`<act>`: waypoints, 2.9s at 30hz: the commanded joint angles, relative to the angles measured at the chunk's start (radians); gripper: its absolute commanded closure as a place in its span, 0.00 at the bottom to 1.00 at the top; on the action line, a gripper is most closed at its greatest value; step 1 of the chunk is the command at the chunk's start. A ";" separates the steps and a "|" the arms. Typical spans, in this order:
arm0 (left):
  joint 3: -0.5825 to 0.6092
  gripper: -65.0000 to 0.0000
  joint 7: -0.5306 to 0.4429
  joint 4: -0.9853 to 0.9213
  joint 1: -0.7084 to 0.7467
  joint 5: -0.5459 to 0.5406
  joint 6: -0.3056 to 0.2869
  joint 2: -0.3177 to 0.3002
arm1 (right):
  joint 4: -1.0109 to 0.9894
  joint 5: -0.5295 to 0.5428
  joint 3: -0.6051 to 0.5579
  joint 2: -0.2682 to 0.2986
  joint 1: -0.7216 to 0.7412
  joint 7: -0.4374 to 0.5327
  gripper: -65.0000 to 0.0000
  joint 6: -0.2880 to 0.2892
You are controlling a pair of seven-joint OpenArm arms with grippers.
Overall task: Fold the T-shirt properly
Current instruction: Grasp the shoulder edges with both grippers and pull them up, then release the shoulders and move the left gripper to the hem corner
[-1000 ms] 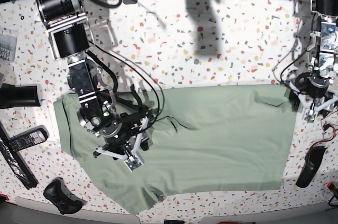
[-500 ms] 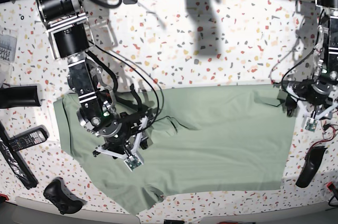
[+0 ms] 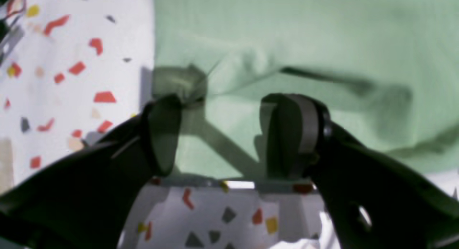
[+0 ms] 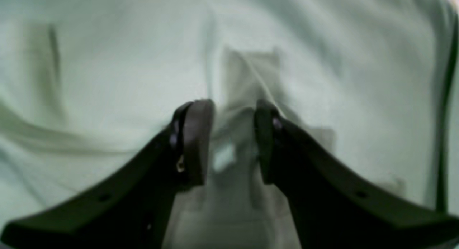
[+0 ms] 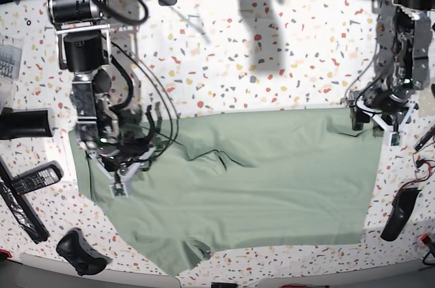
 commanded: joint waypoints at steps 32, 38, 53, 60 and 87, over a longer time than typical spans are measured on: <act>-0.106 0.40 0.079 0.160 0.314 0.105 0.019 -0.023 | 0.505 0.054 0.051 0.002 -0.581 -0.071 0.67 0.062; -0.243 0.41 0.089 0.297 0.466 0.104 0.020 -0.023 | 0.600 0.071 0.051 0.002 -0.731 -0.081 0.67 0.063; -0.290 0.41 0.224 0.589 0.621 0.100 0.021 -0.011 | 0.836 -0.042 0.103 0.005 -1.070 -0.107 0.67 0.063; -0.290 0.41 0.230 0.658 0.654 0.100 0.021 -0.011 | 0.869 -0.039 0.226 0.005 -1.141 -0.096 0.67 0.062; -0.290 0.41 0.214 0.702 0.246 0.100 0.015 -0.021 | 1.218 0.063 0.346 0.005 -1.135 -0.190 0.67 0.060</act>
